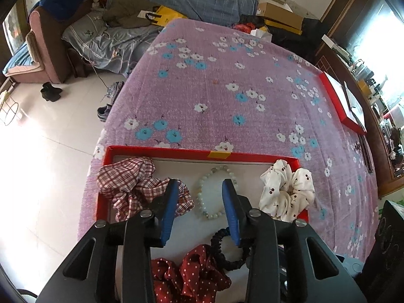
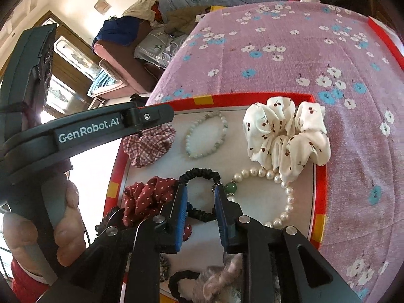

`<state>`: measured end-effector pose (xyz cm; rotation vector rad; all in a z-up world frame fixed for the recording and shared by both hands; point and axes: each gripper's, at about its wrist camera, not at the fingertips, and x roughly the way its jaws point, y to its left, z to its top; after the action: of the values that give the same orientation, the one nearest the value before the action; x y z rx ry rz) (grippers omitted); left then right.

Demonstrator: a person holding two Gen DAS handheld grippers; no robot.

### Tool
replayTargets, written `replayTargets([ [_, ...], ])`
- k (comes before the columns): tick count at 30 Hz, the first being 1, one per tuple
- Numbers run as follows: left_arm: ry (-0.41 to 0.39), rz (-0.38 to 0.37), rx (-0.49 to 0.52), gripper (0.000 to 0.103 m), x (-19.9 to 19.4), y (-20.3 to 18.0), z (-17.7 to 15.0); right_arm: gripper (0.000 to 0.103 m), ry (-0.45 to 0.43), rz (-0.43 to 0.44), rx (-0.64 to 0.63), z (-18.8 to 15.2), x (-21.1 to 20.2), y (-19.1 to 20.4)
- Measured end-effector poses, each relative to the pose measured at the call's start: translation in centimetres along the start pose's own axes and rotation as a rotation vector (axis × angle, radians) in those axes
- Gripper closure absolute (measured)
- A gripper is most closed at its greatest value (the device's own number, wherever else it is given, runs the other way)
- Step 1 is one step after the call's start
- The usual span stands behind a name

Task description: Organize jewelry

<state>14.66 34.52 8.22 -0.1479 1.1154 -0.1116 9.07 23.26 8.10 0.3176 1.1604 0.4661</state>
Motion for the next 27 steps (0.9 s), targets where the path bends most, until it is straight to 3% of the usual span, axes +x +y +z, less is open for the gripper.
replayTargets([
  [10, -0.001, 0.064, 0.013, 0.067, -0.6, 0.1, -1.8, 0.077, -0.031, -0.037, -0.022, -1.3, -2.5, 0.0],
  [22, -0.013, 0.126, -0.016, 0.064, -2.3, 2.2, -5.4, 0.075, -0.052, -0.145, -0.075, -3.9, -5.1, -1.6],
  [27, 0.036, 0.138, -0.008, 0.064, -1.5, 2.7, -7.4, 0.075, -0.025, -0.162, -0.063, -4.4, -4.4, -2.3],
])
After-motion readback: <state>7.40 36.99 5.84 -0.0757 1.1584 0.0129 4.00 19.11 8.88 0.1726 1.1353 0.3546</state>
